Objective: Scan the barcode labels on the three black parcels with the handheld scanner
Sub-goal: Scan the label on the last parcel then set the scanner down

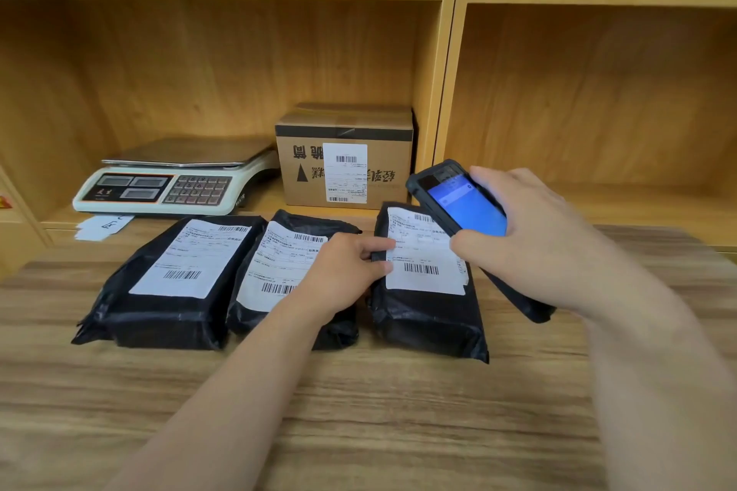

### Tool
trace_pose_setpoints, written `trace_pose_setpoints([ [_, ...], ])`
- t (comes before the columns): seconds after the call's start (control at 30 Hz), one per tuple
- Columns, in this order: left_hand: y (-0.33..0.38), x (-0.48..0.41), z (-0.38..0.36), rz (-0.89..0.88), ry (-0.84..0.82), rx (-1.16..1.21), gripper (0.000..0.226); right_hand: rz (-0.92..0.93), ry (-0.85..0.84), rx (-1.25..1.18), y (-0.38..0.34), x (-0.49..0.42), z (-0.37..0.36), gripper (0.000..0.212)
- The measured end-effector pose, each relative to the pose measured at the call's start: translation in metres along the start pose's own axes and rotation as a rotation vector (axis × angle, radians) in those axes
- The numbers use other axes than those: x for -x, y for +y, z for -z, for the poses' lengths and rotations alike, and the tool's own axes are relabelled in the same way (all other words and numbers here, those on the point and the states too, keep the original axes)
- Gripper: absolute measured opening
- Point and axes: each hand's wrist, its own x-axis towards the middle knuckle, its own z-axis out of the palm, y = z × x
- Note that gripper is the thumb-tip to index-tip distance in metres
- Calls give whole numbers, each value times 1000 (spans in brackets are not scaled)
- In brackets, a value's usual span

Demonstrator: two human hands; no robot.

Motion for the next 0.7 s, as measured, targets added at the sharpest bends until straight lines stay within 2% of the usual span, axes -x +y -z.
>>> trace_pose_setpoints([
  [0.23, 9, 0, 9, -73, 86, 100, 42, -14, 33, -4, 0, 0, 0, 40],
  [0.33, 11, -1, 16, -113, 145, 109, 43, -16, 60, -8, 1, -1, 0, 32],
  [0.57, 29, 7, 35, -266, 364, 65, 48, -31, 94, 1, 1, -2, -2, 35],
  [0.7, 38, 12, 45, -297, 490, 12, 50, -33, 98, 12, -1, -3, -3, 30],
])
